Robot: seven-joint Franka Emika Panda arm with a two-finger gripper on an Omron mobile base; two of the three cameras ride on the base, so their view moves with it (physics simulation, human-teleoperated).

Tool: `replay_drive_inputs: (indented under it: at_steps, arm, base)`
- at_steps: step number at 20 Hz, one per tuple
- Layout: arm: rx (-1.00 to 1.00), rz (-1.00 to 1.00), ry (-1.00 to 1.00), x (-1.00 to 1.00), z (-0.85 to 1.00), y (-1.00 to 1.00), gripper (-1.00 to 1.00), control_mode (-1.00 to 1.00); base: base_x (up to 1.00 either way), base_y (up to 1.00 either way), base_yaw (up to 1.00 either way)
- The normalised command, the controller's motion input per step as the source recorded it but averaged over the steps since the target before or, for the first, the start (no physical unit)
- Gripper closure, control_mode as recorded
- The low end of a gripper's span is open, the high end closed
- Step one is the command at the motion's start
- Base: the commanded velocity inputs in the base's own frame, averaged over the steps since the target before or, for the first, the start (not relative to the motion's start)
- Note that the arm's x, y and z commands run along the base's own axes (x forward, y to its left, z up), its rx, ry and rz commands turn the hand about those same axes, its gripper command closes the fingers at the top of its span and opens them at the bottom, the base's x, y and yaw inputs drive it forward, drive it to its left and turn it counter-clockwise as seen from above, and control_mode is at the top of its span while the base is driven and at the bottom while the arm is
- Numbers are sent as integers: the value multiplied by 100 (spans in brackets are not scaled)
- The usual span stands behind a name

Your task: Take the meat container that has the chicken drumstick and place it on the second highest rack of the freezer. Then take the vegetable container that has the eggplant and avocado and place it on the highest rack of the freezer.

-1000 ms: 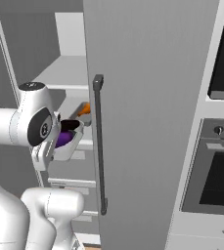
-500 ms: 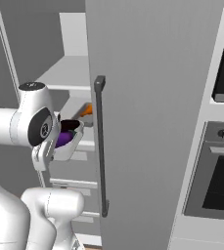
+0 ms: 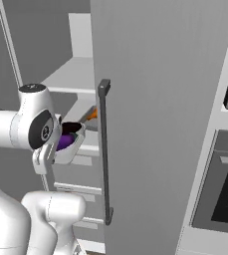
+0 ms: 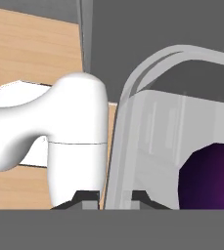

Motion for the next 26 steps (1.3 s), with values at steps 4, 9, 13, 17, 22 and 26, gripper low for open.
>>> replay_drive_inputs:
  at_steps: [4, 9, 13, 17, 22, 26]
  arm:
    - [0, 0, 0, 0, 0, 0, 100, 100]
    - [0, 0, 0, 0, 0, 0, 100, 100]
    - [0, 0, 0, 0, 0, 0, 100, 100]
    - [0, 0, -1, 0, 6, 1, 100, -100]
    - [2, 3, -13, 0, 55, 3, 100, -100]
    - [7, 0, -12, 19, 59, 0, 100, -100]
  base:
    - [73, 20, 11]
    - [85, 19, 10]
    - [82, 21, 5]
    - [13, 5, 1]
    - [0, 0, 0]
    - [0, 0, 0]
